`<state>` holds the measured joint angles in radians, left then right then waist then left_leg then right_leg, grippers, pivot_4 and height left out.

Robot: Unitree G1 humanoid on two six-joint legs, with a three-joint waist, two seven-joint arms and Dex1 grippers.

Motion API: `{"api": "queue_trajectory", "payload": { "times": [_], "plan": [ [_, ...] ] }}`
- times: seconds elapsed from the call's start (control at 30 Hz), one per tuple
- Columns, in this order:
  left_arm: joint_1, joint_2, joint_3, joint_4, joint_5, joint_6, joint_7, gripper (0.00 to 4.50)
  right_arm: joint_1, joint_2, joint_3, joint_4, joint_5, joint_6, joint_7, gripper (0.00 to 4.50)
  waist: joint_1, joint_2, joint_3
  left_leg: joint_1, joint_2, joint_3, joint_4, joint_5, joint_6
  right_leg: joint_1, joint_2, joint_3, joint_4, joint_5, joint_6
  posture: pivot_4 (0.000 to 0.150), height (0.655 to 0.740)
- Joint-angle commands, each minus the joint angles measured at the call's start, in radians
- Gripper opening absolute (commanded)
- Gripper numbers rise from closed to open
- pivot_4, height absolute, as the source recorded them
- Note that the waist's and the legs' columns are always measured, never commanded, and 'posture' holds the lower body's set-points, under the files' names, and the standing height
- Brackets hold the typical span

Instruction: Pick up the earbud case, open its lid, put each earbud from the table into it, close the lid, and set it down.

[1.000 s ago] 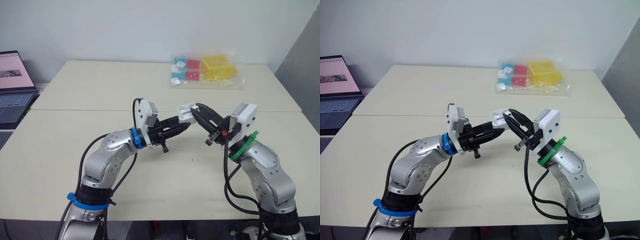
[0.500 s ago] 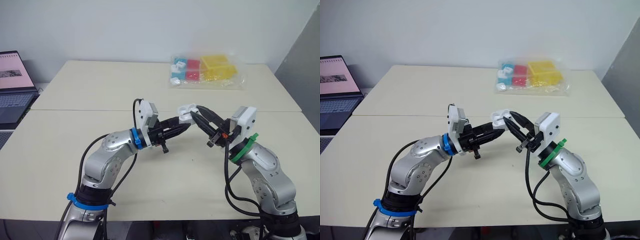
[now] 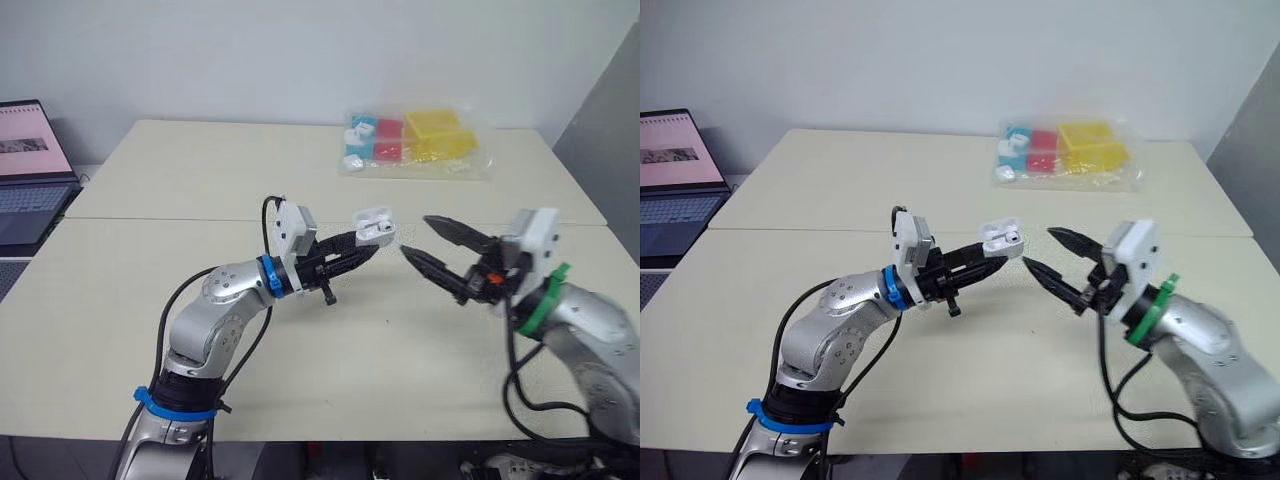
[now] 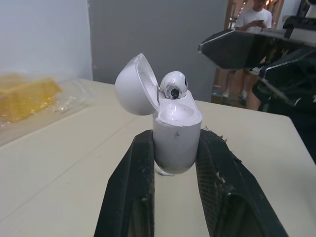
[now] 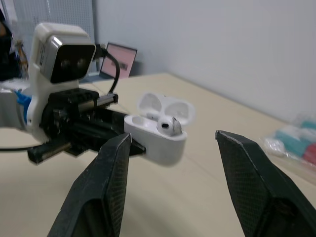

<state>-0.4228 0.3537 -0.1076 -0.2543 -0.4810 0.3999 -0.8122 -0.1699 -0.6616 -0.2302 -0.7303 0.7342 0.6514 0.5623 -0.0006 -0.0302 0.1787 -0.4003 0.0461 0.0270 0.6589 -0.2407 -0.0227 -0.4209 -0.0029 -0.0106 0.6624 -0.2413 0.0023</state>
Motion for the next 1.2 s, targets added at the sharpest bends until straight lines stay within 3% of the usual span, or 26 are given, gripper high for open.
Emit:
{"api": "queue_trajectory", "payload": {
  "times": [0.03,0.17,0.33,0.57,0.83,1.2],
  "plan": [
    [0.002,0.004,-0.013,0.005,0.043,-0.075,-0.013,0.79,-0.001,-0.052,-0.08,0.001,0.073,0.08,-0.028,2.81,0.0,0.0,0.0,0.0,0.0,0.0,0.0,0.0,0.0,0.0,0.0,0.0,0.0,0.0,0.0,0.15,0.7359],
    [0.01,0.014,-0.025,0.023,0.069,-0.111,-0.037,0.79,-0.082,-0.148,0.0,0.11,-0.028,0.337,-0.207,2.81,-0.003,0.0,0.0,0.0,0.001,0.001,0.0,0.0,0.0,0.0,0.0,0.001,0.001,-0.001,-0.003,0.15,0.7359],
    [0.013,0.02,-0.04,0.029,0.086,-0.132,-0.06,0.79,-0.205,-0.114,0.122,0.226,-0.107,0.48,-0.307,2.81,-0.003,0.0,0.0,0.0,0.001,0.001,-0.001,0.0,0.0,-0.001,0.0,0.001,0.0,-0.001,-0.001,0.15,0.7359],
    [0.021,0.02,-0.051,0.03,0.102,-0.146,-0.071,0.79,-0.257,-0.019,0.242,0.415,-0.256,0.444,-0.345,2.81,-0.002,0.0,0.0,-0.002,0.0,0.001,-0.003,0.0,0.001,-0.002,0.001,0.001,-0.003,0.0,0.0,0.15,0.7359],
    [0.034,0.02,-0.052,0.019,0.108,-0.144,-0.076,0.79,-0.279,0.103,0.255,0.544,-0.36,0.372,-0.364,2.81,-0.003,0.0,0.0,-0.001,0.0,0.002,-0.006,0.0,0.001,-0.003,0.001,0.001,-0.003,0.0,0.0,0.15,0.7359],
    [0.04,0.023,-0.054,0.012,0.11,-0.143,-0.074,0.79,-0.255,0.146,0.258,0.561,-0.416,0.394,-0.335,2.81,-0.003,0.0,0.0,0.0,0.0,0.002,-0.008,0.0,0.001,-0.003,0.001,0.001,-0.004,0.0,-0.001,0.15,0.7359]
  ]
}}
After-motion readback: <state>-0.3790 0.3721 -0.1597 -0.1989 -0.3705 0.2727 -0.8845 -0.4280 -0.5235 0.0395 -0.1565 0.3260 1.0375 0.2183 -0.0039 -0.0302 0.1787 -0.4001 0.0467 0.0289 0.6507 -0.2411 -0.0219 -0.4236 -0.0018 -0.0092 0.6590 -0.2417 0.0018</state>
